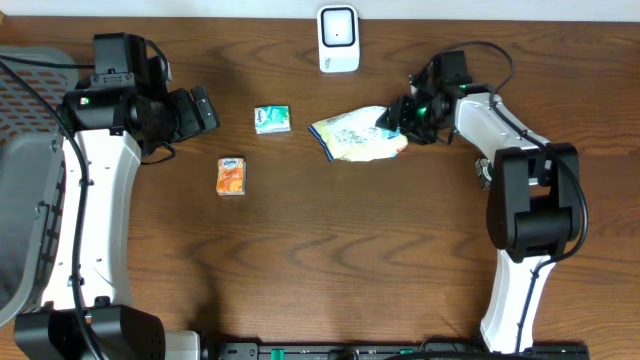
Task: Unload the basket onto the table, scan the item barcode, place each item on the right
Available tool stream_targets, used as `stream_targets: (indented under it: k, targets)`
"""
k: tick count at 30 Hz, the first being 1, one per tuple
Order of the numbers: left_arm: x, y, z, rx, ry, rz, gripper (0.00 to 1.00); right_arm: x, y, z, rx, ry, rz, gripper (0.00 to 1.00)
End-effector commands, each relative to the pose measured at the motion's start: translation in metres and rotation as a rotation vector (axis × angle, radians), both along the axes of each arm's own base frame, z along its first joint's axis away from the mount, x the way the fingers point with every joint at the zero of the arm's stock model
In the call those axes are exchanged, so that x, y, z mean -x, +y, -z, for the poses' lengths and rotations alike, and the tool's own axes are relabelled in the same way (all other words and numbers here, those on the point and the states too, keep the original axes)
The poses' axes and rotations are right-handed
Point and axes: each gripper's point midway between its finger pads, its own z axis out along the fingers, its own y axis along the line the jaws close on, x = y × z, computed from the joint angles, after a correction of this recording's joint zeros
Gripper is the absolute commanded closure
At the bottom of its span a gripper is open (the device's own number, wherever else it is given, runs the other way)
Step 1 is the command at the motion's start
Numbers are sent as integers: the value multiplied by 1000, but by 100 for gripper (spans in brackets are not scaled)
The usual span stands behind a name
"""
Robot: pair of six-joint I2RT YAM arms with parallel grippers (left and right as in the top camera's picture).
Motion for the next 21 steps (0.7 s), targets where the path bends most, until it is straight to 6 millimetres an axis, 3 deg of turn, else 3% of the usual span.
stream_targets:
  k: [1, 6, 9, 13, 18, 21]
  targets:
    - [0, 2, 3, -11, 8, 7, 2, 16, -3, 25, 68, 33, -62, 71]
    - [0, 2, 3, -11, 8, 7, 2, 26, -6, 29, 104, 25, -149, 98]
    - [0, 2, 3, -11, 8, 7, 2, 32, -7, 30, 111, 15, -216, 99]
    - [0, 2, 3, -11, 8, 7, 2, 47, 6, 23, 49, -85, -468, 99]
    - [0, 2, 3, -11, 8, 7, 2, 61, -3, 28, 101, -98, -603, 99]
    - [0, 2, 3, -11, 8, 7, 2, 55, -4, 23, 86, -84, -549, 65]
